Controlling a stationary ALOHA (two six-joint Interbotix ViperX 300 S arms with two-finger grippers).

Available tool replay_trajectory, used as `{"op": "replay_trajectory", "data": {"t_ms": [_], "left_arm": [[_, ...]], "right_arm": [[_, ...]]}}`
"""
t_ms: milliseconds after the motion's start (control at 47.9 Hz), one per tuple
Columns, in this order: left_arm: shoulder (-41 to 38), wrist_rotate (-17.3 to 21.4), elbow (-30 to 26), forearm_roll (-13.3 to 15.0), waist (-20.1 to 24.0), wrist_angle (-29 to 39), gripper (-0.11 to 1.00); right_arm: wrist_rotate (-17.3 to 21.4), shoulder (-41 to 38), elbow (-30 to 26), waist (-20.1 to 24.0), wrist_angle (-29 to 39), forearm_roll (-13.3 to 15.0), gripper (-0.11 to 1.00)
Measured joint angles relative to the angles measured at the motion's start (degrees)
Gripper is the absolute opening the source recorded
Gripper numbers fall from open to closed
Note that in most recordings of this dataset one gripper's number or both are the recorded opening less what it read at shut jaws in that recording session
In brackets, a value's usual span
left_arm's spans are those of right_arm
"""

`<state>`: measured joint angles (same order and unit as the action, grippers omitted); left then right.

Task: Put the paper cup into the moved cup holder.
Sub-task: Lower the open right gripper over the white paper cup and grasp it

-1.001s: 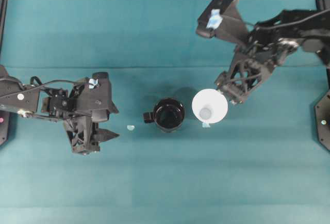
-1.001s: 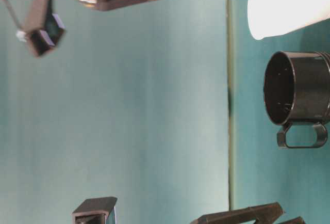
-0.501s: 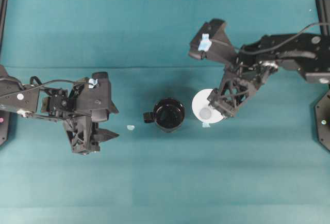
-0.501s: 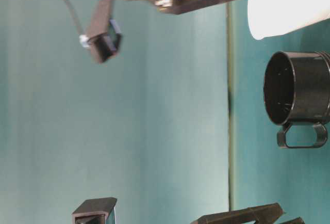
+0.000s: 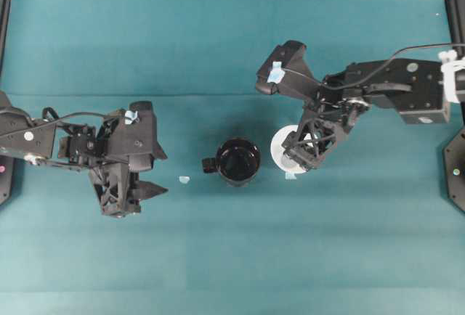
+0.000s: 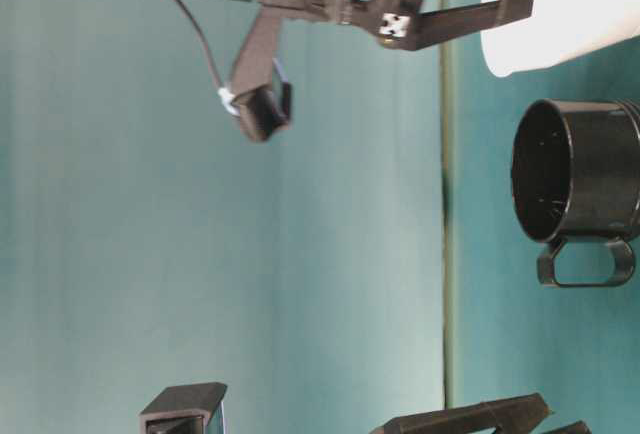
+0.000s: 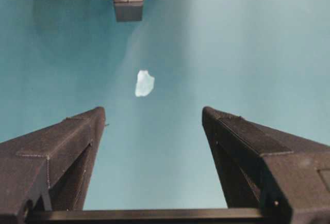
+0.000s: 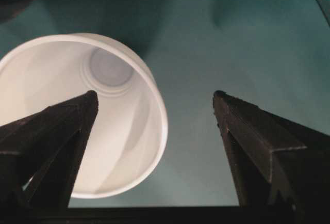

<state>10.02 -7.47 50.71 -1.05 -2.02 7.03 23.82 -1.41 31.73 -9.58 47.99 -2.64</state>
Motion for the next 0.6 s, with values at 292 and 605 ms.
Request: {"op": "replay_trajectory", "data": {"t_ms": [292,605], "left_arm": [[0.0,0.0,-0.1,0.1,0.0,0.0,0.8],[0.0,0.0,-0.1,0.1,0.1,-0.1,0.8]], "right_arm": [[0.0,-0.4,0.0,-0.1,-0.3,0.0,0.87],[0.0,-0.4,-0.1,-0.2,-1.1,-0.1,0.34]]}}
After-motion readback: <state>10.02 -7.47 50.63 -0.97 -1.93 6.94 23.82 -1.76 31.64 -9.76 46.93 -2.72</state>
